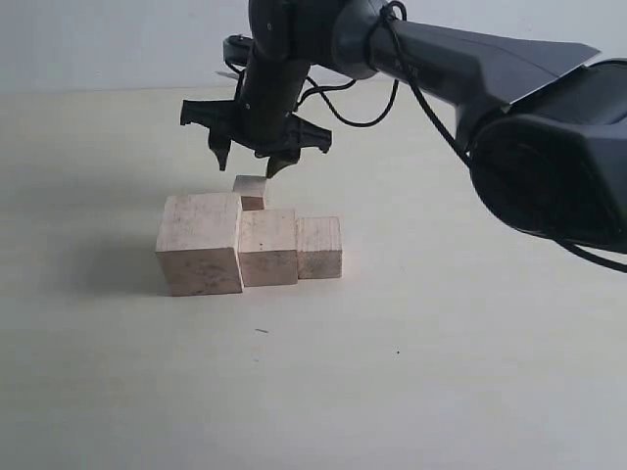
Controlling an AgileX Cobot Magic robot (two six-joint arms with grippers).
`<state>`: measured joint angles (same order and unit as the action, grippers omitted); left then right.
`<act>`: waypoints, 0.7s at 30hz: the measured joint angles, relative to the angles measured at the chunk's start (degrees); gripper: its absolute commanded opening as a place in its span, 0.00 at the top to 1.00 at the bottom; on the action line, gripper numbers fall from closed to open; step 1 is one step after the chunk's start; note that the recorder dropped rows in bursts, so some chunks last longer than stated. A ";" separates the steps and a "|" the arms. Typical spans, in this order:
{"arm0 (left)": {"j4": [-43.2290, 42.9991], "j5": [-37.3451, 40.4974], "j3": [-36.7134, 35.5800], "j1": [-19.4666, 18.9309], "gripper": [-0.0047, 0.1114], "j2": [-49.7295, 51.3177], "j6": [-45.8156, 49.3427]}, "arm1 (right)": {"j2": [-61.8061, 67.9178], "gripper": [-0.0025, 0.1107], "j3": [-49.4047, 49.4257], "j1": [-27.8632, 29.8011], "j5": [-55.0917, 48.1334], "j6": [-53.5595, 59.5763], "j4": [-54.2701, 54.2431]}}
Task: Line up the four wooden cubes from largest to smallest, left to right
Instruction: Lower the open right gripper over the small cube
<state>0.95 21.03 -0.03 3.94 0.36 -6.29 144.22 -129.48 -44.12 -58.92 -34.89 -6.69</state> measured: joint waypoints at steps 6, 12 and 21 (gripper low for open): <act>0.00 0.00 0.00 0.37 0.96 0.00 0.00 | 1.50 0.46 0.00 0.00 -0.36 -0.72 0.00; 0.00 0.00 0.00 0.37 0.96 0.00 0.00 | 1.91 0.46 0.00 0.00 -0.49 -0.87 0.89; 0.00 0.00 0.00 0.37 0.96 0.00 0.00 | 1.91 0.67 0.00 0.00 -0.05 -1.09 1.63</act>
<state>0.95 21.03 -0.03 4.31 0.36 -6.29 146.13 -129.48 -44.12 -58.97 -35.98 -5.06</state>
